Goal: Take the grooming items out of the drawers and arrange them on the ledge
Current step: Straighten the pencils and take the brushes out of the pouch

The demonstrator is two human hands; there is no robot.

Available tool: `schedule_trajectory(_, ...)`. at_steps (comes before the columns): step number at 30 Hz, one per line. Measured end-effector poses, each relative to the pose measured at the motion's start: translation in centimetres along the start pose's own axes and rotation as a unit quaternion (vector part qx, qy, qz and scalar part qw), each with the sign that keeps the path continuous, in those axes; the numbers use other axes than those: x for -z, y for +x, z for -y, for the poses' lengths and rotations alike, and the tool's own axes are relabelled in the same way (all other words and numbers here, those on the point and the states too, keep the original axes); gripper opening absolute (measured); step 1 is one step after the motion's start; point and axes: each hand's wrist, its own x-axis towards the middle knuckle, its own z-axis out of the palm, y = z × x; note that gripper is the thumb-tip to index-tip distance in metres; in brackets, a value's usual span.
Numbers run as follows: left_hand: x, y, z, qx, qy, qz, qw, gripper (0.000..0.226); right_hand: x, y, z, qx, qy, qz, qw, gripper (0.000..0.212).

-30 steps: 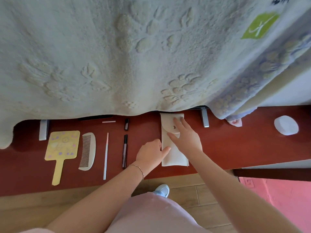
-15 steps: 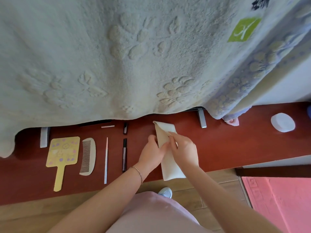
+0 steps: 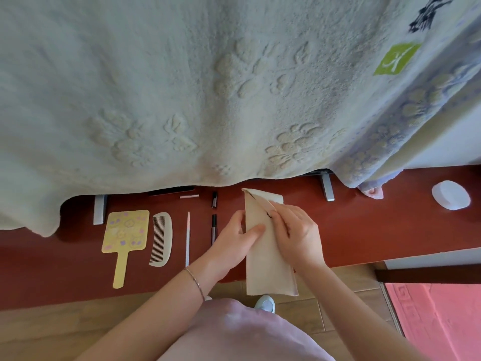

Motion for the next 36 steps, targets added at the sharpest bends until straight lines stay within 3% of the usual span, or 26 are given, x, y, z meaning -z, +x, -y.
schedule_trajectory(3, 1.1, -0.9, 0.1, 0.005, 0.076, 0.037, 0.996, 0.036, 0.9, 1.5, 0.2, -0.065, 0.024, -0.023, 0.997, 0.020)
schedule_trajectory(7, 2.1, -1.9, 0.4, 0.029, 0.019, 0.051, 0.998, 0.033, 0.6, 3.5, 0.3, -0.005, -0.017, 0.017, 1.000, 0.021)
schedule_trajectory(9, 2.4, -2.4, 0.6, 0.030, 0.020, 0.056, 0.998, 0.032, 0.2, 4.6, 0.1, 0.057, -0.080, -0.023, 0.995, 0.029)
schedule_trajectory(12, 2.6, -3.1, 1.1, 0.033, 0.026, 0.072, 0.997, 0.033, 0.2, 5.9, 0.1, 0.215, -0.207, -0.081, 0.951, 0.035)
schedule_trajectory(14, 2.6, -3.5, 1.2, 0.035, 0.022, 0.081, 0.996, 0.033, 0.5, 5.9, 0.3, 0.295, -0.224, -0.027, 0.928, 0.029)
schedule_trajectory(16, 2.7, -3.7, 1.1, 0.024, 0.029, 0.081, 0.996, 0.031, 0.6, 5.3, 0.1, 0.307, -0.202, 0.067, 0.927, 0.019)
schedule_trajectory(17, 2.7, -3.7, 1.1, 0.019, 0.039, 0.077, 0.996, 0.030, 0.5, 5.0, 0.0, 0.265, -0.168, 0.110, 0.943, 0.019)
schedule_trajectory(19, 2.6, -3.6, 1.0, 0.013, 0.049, 0.069, 0.996, 0.030, 0.8, 4.6, 0.2, 0.071, -0.043, 0.195, 0.977, 0.019)
schedule_trajectory(21, 2.4, -3.5, 1.0, 0.011, 0.050, 0.065, 0.997, 0.031, 1.3, 4.3, 0.5, -0.096, 0.095, 0.269, 0.953, 0.016)
schedule_trajectory(22, 2.4, -3.4, 1.0, 0.011, 0.049, 0.063, 0.997, 0.032, 1.5, 4.1, 0.4, -0.129, 0.125, 0.285, 0.941, 0.015)
schedule_trajectory(26, 2.5, -3.3, 1.3, 0.009, 0.058, 0.071, 0.996, 0.030, 1.6, 3.4, 0.2, -0.179, 0.139, 0.289, 0.930, 0.016)
schedule_trajectory(36, 2.1, -3.1, 1.7, 0.014, 0.059, 0.085, 0.995, 0.028, 1.5, 4.0, -0.1, -0.297, 0.229, 0.111, 0.920, 0.010)
